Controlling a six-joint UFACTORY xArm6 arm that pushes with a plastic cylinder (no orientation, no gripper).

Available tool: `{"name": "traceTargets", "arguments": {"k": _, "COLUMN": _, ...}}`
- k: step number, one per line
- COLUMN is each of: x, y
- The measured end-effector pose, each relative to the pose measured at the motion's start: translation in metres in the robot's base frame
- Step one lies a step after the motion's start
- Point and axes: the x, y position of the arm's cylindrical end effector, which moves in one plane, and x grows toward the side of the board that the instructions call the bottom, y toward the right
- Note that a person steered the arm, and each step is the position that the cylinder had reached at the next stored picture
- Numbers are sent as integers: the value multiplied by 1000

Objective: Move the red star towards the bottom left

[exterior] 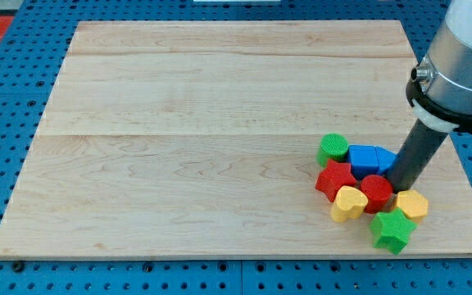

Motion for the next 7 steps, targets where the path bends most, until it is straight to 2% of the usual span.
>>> {"name": "traceTargets", "arguments": {"k": 1, "x": -2, "y": 26}}
{"name": "traceTargets", "arguments": {"k": 3, "x": -34, "y": -25}}
{"name": "traceTargets", "arguments": {"k": 4, "x": -34, "y": -32}}
{"name": "traceTargets", "arguments": {"k": 5, "x": -17, "y": -16}}
{"name": "traceTargets", "arguments": {"k": 7, "x": -1, "y": -76}}
